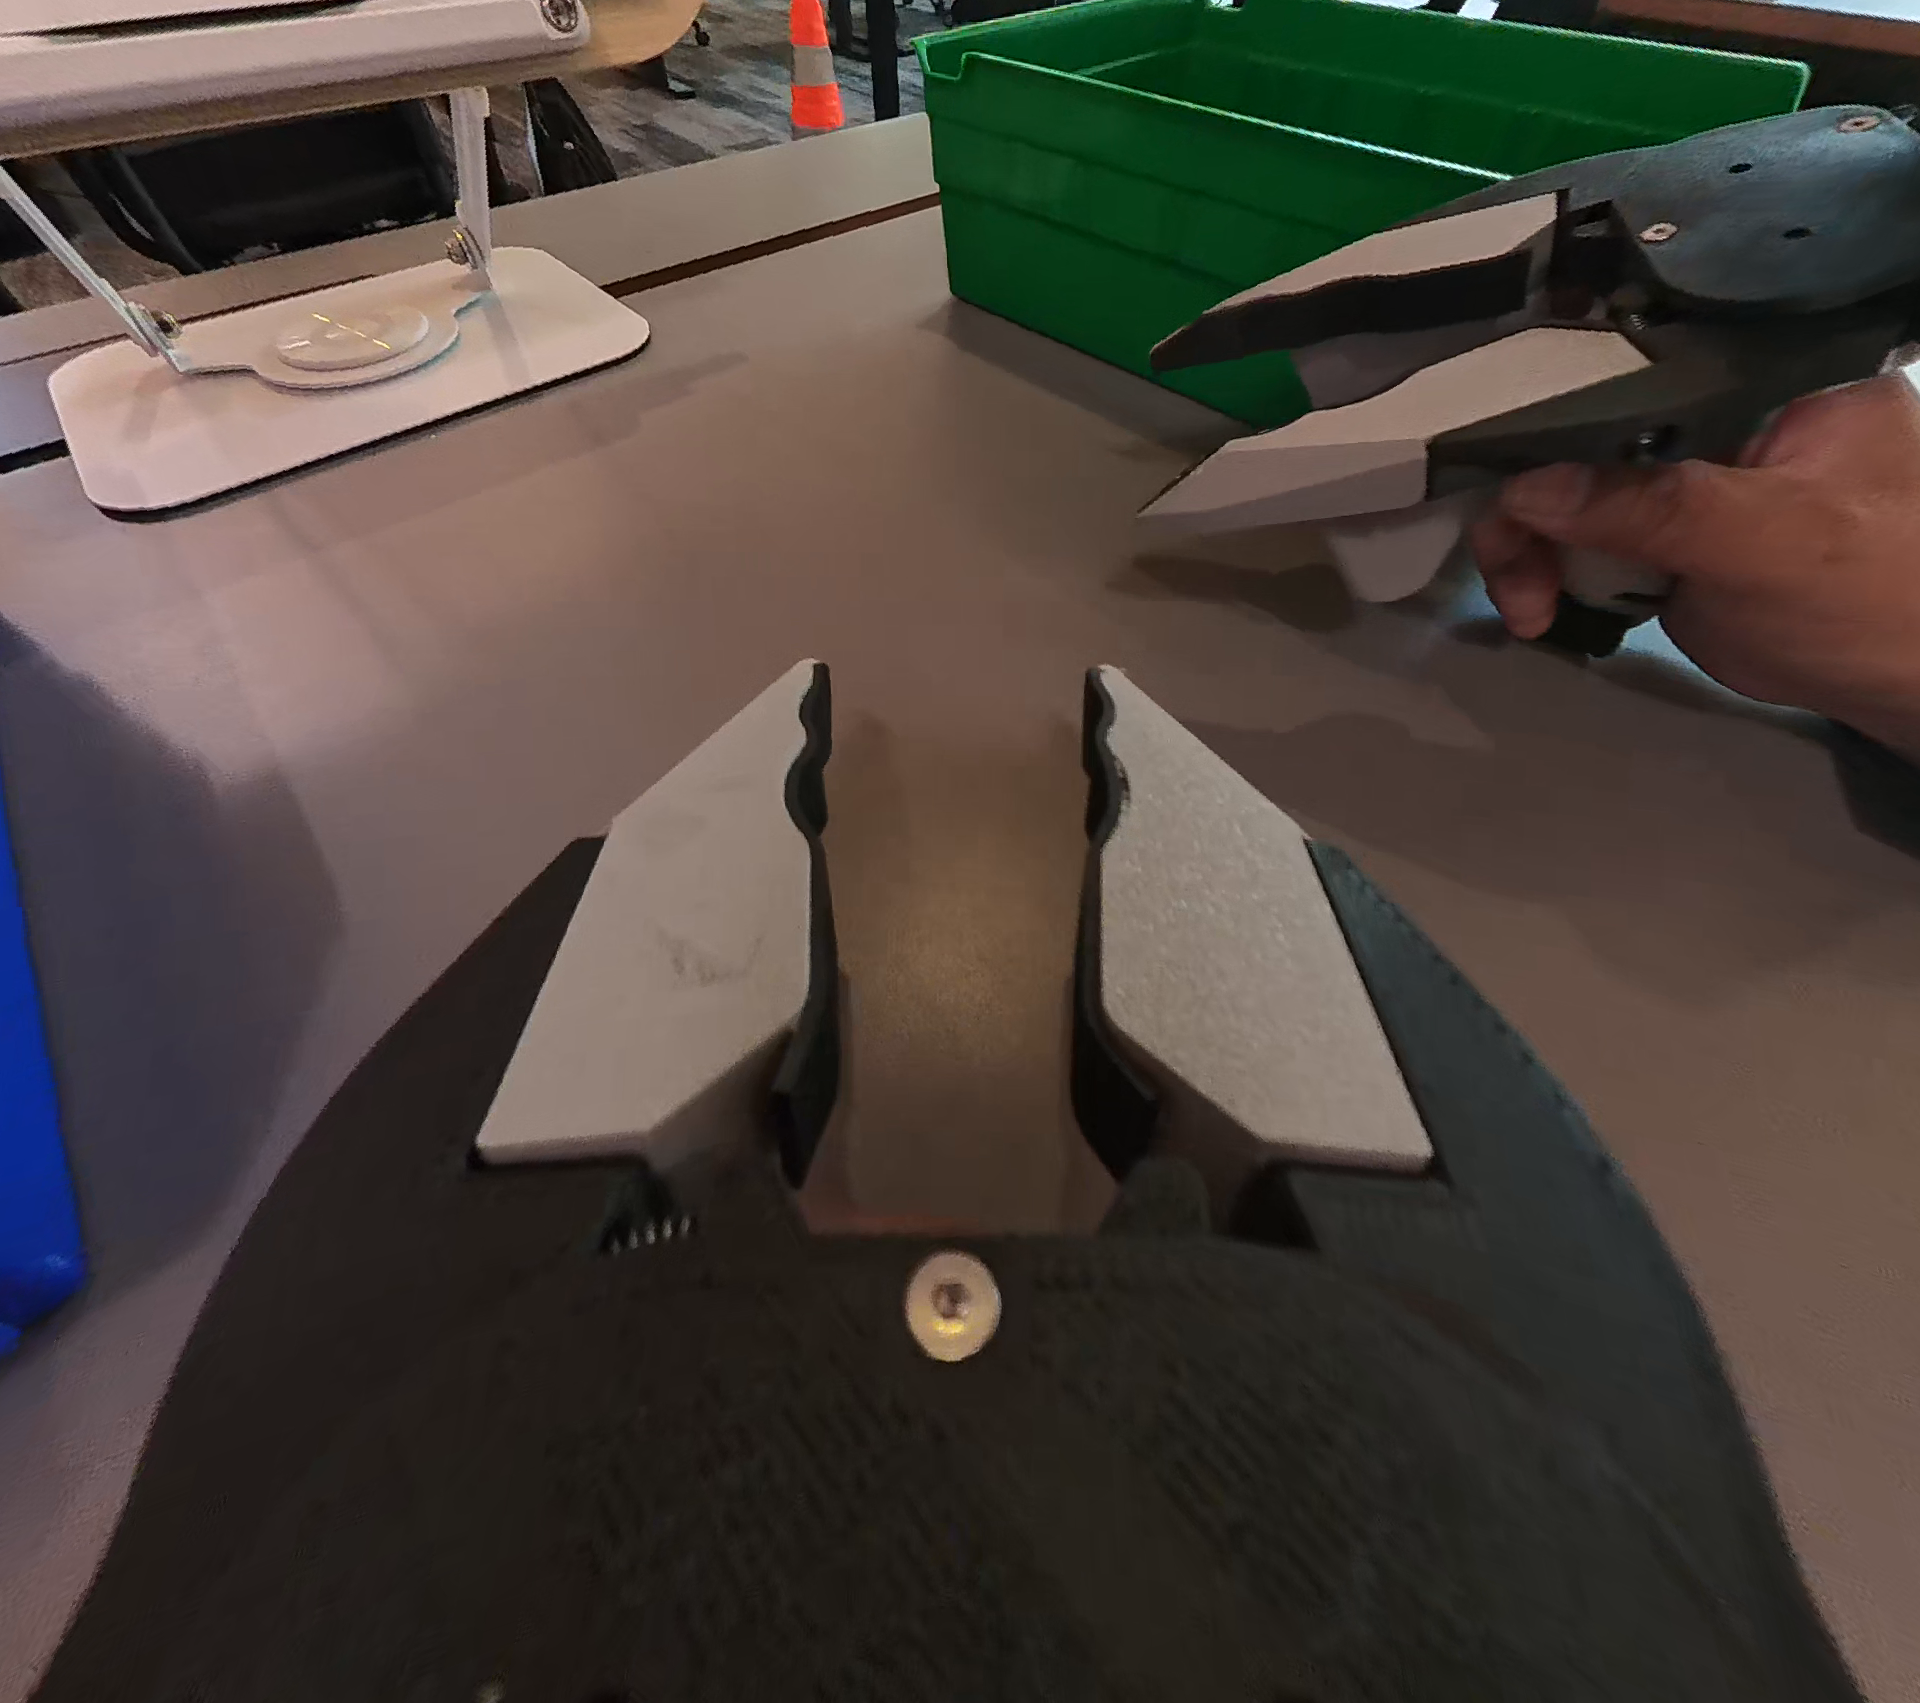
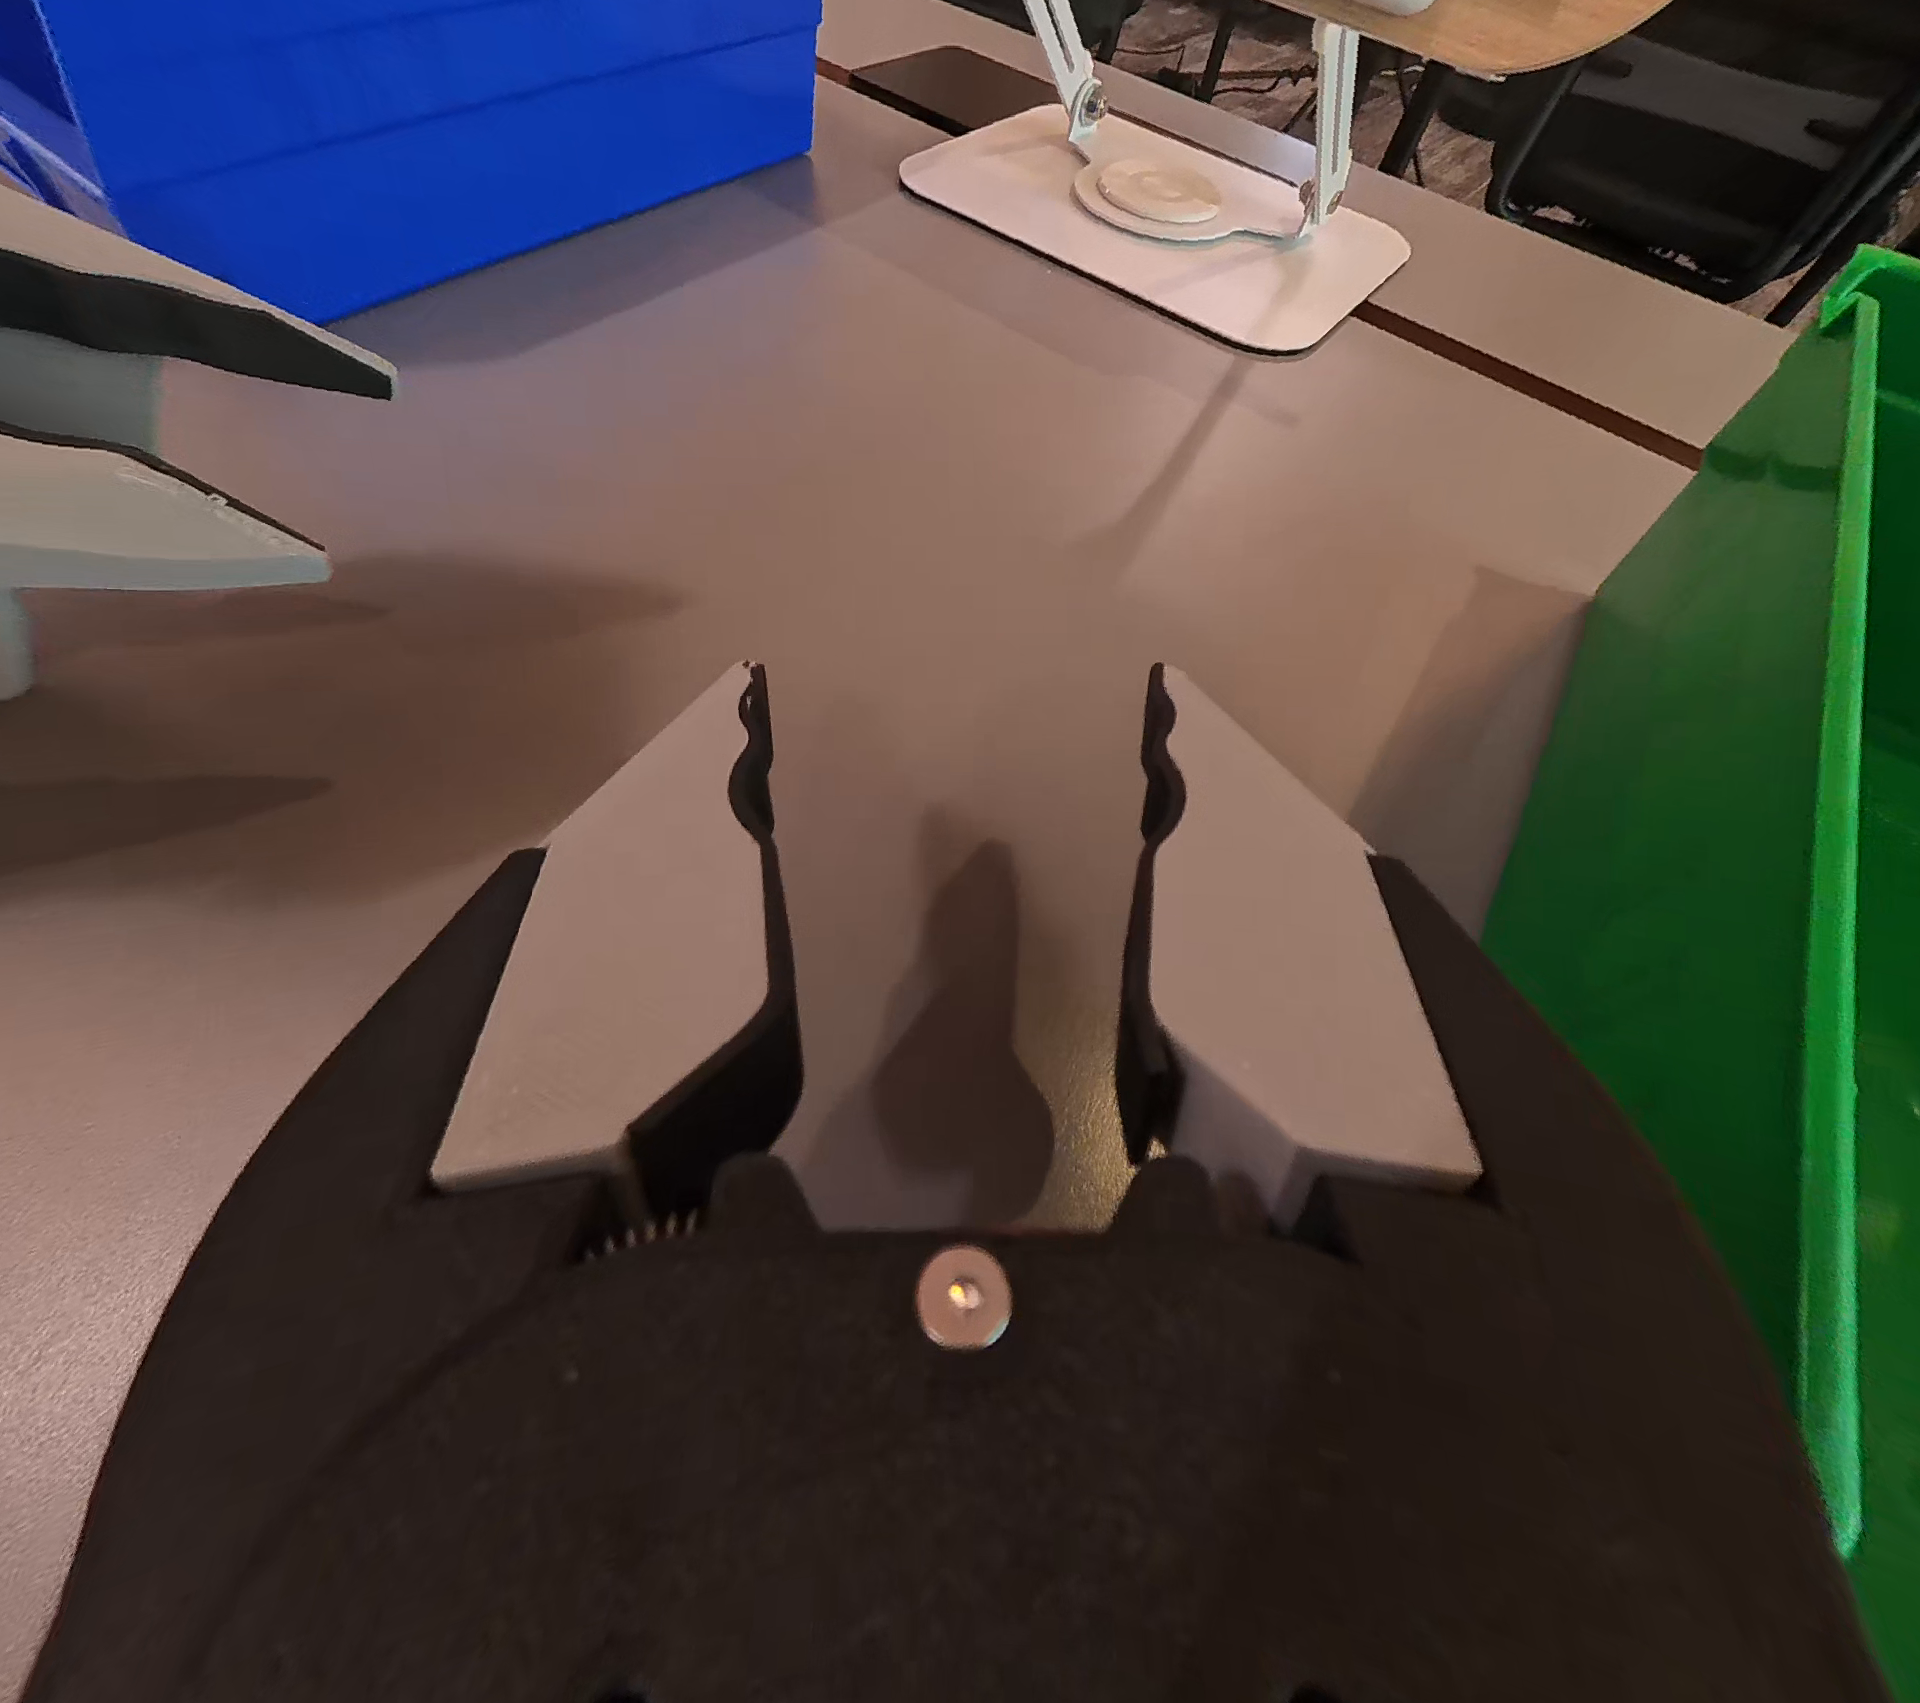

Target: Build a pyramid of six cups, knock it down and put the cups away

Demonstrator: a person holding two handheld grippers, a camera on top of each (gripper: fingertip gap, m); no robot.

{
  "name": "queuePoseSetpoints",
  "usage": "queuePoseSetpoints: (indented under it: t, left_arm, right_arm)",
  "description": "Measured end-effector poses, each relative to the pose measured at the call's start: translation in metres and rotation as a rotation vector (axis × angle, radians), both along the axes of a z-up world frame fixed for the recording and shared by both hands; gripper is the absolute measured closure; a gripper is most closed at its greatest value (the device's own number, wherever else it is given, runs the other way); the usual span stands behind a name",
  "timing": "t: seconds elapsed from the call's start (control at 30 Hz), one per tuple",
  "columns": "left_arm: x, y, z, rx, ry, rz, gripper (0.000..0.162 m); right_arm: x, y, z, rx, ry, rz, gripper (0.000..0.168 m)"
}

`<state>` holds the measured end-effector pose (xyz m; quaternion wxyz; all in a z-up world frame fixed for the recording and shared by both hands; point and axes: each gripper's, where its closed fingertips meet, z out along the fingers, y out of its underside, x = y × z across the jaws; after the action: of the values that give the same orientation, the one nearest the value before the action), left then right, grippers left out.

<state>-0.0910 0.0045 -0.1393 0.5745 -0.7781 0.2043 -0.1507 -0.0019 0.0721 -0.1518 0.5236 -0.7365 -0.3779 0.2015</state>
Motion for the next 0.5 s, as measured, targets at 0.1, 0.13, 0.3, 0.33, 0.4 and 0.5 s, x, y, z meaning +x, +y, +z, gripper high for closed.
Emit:
queuePoseSetpoints:
  t: [0.1,0.13,0.3,0.33,0.4,0.5]
  left_arm:
    - [0.0,-0.001,0.001,0.008,-0.003,0.001,0.116]
    - [-0.001,-0.001,0.002,0.01,-0.006,0.002,0.116]
    - [-0.004,0.0,0.002,0.005,-0.013,0.02,0.116]
    - [-0.004,0.0,0.002,0.006,-0.013,0.022,0.116]
    - [-0.004,-0.001,0.002,0.011,-0.013,0.021,0.116]
    - [-0.004,-0.001,0.003,0.012,-0.014,0.019,0.116]
  right_arm:
    - [-0.001,-0.002,0.002,0.011,0.011,0.014,0.098]
    - [-0.001,-0.002,0.002,0.008,0.013,0.015,0.098]
    - [0.004,0.002,0.003,0.018,0.008,-0.01,0.098]
    - [0.006,0.002,0.003,0.027,0.002,-0.018,0.099]
    - [0.011,0.002,0.003,0.046,-0.018,-0.028,0.102]
    - [0.019,0.007,0.002,0.064,-0.051,-0.061,0.104]
